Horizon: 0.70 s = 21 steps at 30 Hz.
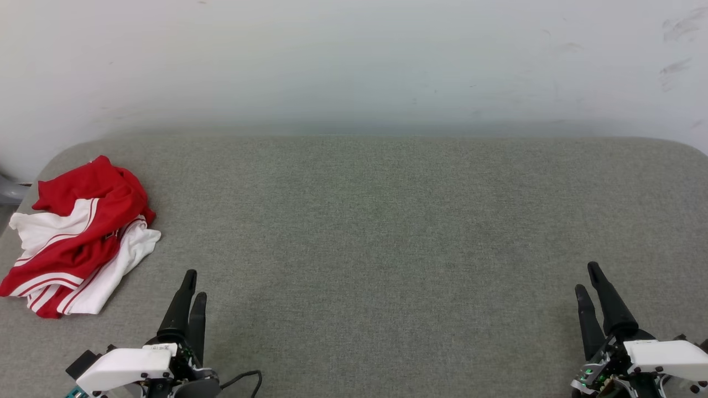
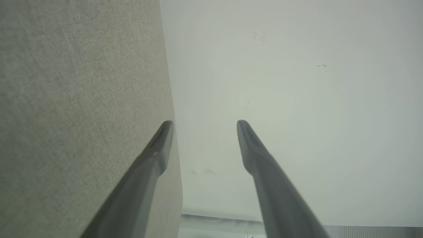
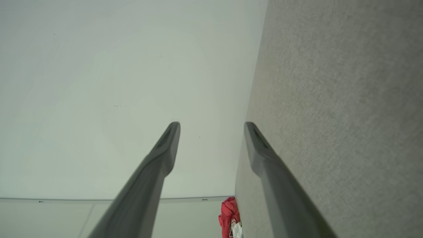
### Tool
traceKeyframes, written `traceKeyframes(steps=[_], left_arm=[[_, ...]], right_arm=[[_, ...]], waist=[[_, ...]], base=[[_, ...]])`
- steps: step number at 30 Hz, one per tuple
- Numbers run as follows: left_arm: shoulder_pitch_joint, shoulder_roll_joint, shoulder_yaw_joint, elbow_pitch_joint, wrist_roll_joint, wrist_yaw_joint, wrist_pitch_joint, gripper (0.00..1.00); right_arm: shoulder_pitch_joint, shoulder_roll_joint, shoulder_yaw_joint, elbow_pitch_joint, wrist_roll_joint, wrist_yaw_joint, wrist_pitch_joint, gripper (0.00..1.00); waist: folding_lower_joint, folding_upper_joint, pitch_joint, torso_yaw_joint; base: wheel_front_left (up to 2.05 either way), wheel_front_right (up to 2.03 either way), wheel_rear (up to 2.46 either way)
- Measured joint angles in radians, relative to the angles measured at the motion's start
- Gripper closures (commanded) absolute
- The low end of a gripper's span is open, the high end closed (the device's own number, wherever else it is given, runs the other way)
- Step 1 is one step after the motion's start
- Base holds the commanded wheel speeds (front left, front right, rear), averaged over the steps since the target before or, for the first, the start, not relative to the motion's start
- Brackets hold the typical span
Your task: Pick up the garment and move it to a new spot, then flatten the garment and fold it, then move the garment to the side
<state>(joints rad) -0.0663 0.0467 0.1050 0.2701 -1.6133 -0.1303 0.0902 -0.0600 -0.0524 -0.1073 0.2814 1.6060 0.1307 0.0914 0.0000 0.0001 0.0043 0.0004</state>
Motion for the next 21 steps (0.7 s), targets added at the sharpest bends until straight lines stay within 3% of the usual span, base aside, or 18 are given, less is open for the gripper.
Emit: traceKeyframes(steps=[6, 16, 21], left_arm=[[0.000, 0.000, 0.001, -0.015, 0.022, 0.000, -0.025, 0.00], [0.000, 0.000, 0.021, -0.047, 0.233, 0.005, -0.070, 0.00], [0.000, 0.000, 0.012, -0.082, 0.358, 0.037, -0.091, 0.00]], right_arm=[[0.000, 0.000, 0.000, -0.010, -0.042, 0.000, -0.024, 0.00], [0.000, 0.000, -0.008, -0.068, -0.226, 0.000, -0.069, 0.00], [0.000, 0.000, -0.006, -0.107, -0.349, 0.000, -0.091, 0.00]], waist=[[0.0000, 0.0000, 0.001, 0.001], [0.0001, 0.0000, 0.007, 0.001], [0.0000, 0.0000, 0.010, 0.002]], base=[[0.00, 0.00, 0.00], [0.00, 0.00, 0.00], [0.00, 0.00, 0.00]])
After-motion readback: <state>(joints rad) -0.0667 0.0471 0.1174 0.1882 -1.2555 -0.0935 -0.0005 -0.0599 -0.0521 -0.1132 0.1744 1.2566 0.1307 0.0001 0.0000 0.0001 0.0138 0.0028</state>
